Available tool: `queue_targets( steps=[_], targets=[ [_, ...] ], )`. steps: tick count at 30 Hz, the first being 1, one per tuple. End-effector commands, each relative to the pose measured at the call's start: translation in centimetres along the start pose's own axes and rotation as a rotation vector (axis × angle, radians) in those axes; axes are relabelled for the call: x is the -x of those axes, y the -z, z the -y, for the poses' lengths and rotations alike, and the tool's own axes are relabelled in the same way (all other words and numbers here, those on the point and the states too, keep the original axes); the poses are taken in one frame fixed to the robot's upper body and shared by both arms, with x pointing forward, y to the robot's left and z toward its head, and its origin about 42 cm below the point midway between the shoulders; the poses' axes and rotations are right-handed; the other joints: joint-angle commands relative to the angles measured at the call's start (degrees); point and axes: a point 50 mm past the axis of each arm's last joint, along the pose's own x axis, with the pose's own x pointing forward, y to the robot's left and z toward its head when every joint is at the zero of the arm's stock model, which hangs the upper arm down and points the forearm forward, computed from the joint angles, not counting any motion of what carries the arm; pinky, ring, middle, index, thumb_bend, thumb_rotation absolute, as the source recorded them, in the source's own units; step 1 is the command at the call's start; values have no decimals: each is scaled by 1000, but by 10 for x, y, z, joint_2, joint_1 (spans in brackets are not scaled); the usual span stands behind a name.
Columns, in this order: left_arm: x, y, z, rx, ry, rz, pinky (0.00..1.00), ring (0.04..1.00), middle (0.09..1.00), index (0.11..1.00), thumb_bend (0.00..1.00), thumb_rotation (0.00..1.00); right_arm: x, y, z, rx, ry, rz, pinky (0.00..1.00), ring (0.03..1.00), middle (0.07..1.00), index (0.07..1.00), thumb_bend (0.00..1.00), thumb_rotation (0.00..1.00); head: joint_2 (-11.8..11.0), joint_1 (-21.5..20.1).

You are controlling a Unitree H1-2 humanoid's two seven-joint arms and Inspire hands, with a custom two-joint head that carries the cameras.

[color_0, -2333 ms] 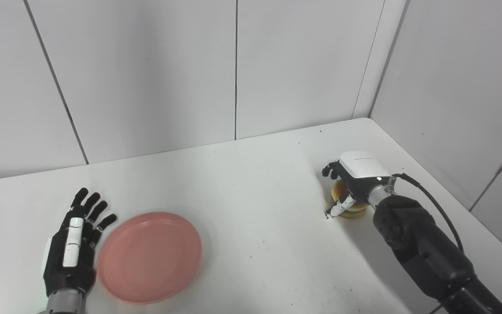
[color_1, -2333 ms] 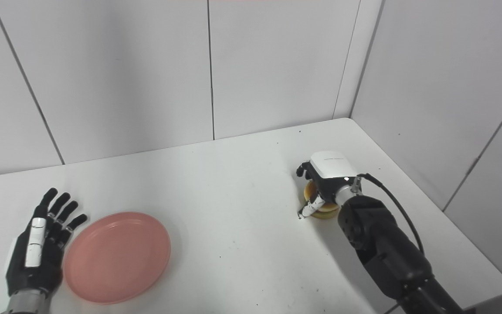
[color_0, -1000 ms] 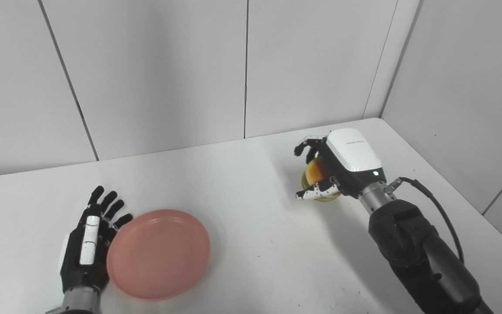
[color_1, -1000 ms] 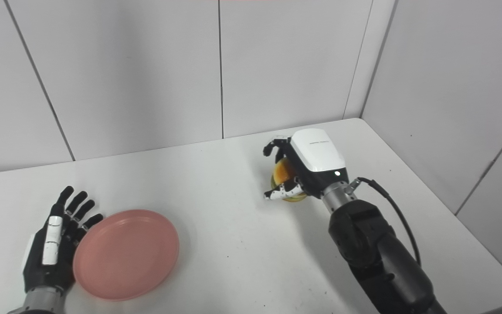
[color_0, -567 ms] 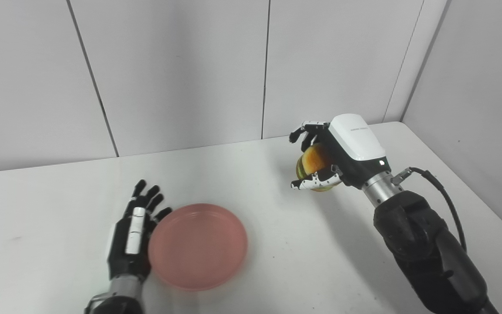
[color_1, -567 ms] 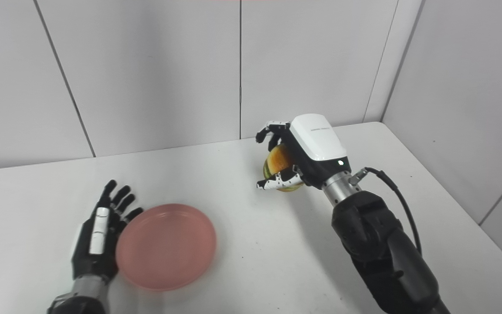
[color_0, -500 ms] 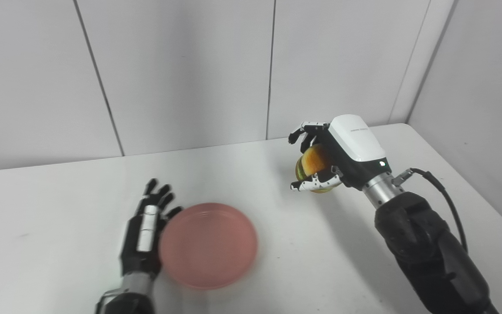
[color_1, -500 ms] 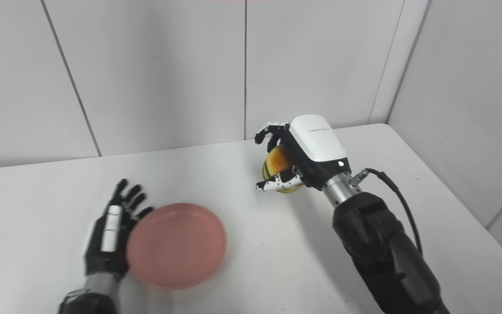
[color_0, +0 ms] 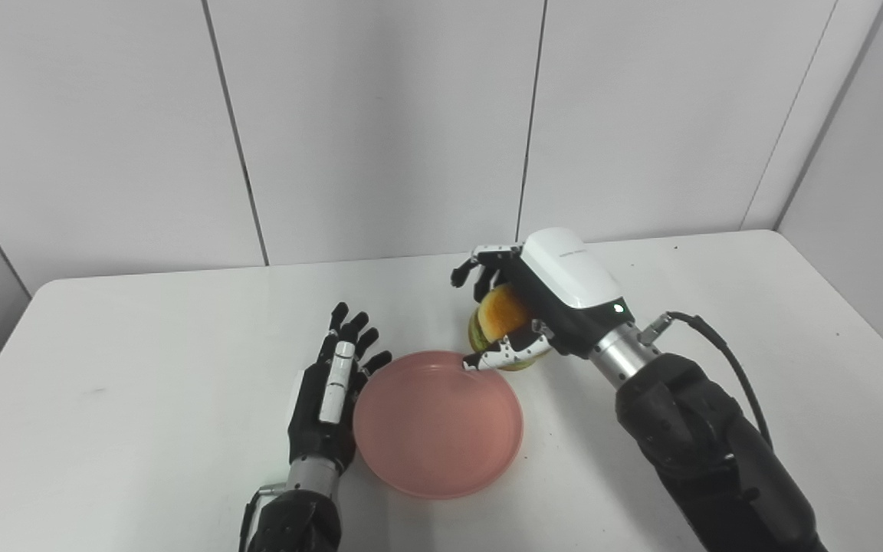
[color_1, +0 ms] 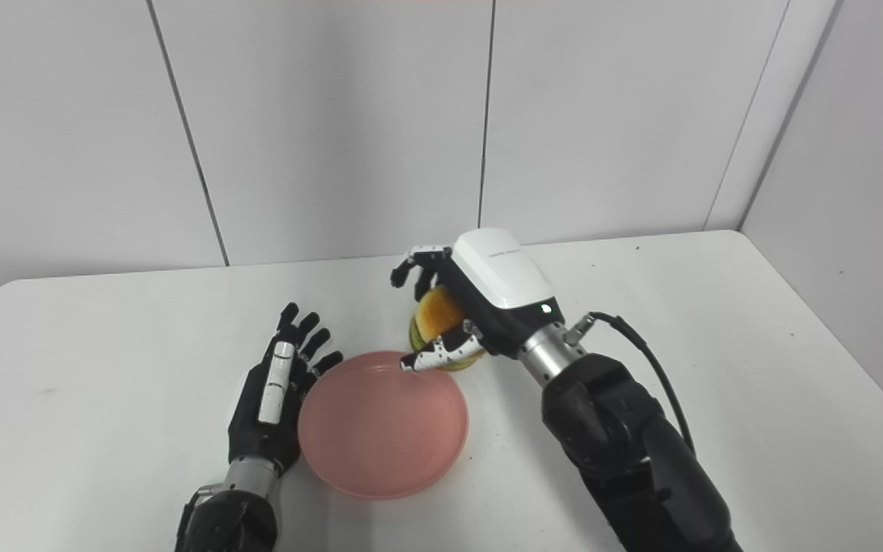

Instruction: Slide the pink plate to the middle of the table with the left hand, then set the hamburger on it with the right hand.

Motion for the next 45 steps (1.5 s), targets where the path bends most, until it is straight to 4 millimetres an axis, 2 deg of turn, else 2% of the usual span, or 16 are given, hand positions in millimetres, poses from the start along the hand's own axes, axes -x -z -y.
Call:
queue_targets(
  steps=[1, 3, 5, 9, 14, 19, 22, 24, 31, 35, 36, 38, 39, 41, 45],
  targets=[
    [21, 40, -8, 10, -55, -168, 775, 913, 933, 969, 716, 786, -16, -18, 12, 7, 34, 67, 239, 393, 504, 498, 514, 0, 2, -2],
    [21, 38, -6, 12, -55, -165, 773, 913, 932, 968, 719, 784, -19, -24, 2, -4, 11, 76, 247, 397, 509, 492, 515, 0, 3, -3],
    [21, 36, -5, 15, -56, -163, 777, 908, 928, 967, 720, 778, -21, -28, -6, -7, -2, 91, 279, 372, 478, 547, 508, 0, 5, -3],
    [21, 31, -4, -1, -62, -155, 761, 912, 931, 971, 711, 796, -22, -30, -27, -18, -37, 111, 292, 370, 478, 559, 507, 0, 7, -2],
    [20, 24, -5, 18, -70, -151, 756, 909, 926, 969, 690, 784, -22, -21, -57, -23, -109, 108, 311, 377, 478, 557, 508, 0, 10, -9],
    [23, 21, -5, 18, -69, -153, 757, 912, 931, 977, 677, 805, -20, -15, -74, -7, -158, 92, 302, 366, 475, 562, 506, 0, 12, -13],
    [24, 21, -5, 4, -70, -158, 745, 909, 929, 979, 681, 824, -18, -11, -82, -7, -187, 79, 295, 366, 473, 563, 506, 0, 11, -15],
    [24, 21, -5, -9, -74, -161, 732, 902, 926, 979, 679, 836, -16, -9, -84, 5, -213, 67, 288, 391, 506, 515, 511, 0, 11, -16],
    [23, 24, -4, 4, -76, -162, 745, 896, 919, 972, 697, 798, -10, 0, -85, 10, -278, 71, 271, 404, 517, 491, 515, 0, 11, -15],
    [24, 23, -4, -2, -74, -161, 727, 901, 926, 982, 684, 814, -7, 4, -86, 13, -282, 78, 359, 411, 487, 546, 515, 1, 10, -14],
    [24, 23, -4, -4, -74, -162, 720, 897, 925, 981, 681, 815, -7, 5, -86, 15, -282, 78, 379, 457, 516, 520, 521, 57, 9, -14],
    [23, 23, -4, -8, -74, -161, 718, 896, 924, 981, 678, 814, -7, 5, -85, 20, -286, 76, 389, 475, 556, 505, 522, 112, 9, -15],
    [23, 23, -4, -10, -73, -161, 715, 893, 921, 980, 672, 818, -6, 5, -84, 22, -288, 74, 435, 542, 625, 589, 734, 293, 9, -15],
    [23, 23, -4, -16, -71, -159, 727, 893, 919, 979, 668, 821, -5, 5, -83, 25, -290, 73, 497, 613, 688, 647, 866, 444, 9, -14],
    [23, 24, -4, -4, -71, -157, 749, 906, 927, 978, 669, 810, -2, 5, -76, 25, -278, 74, 596, 711, 769, 697, 897, 609, 9, -11]
  ],
)
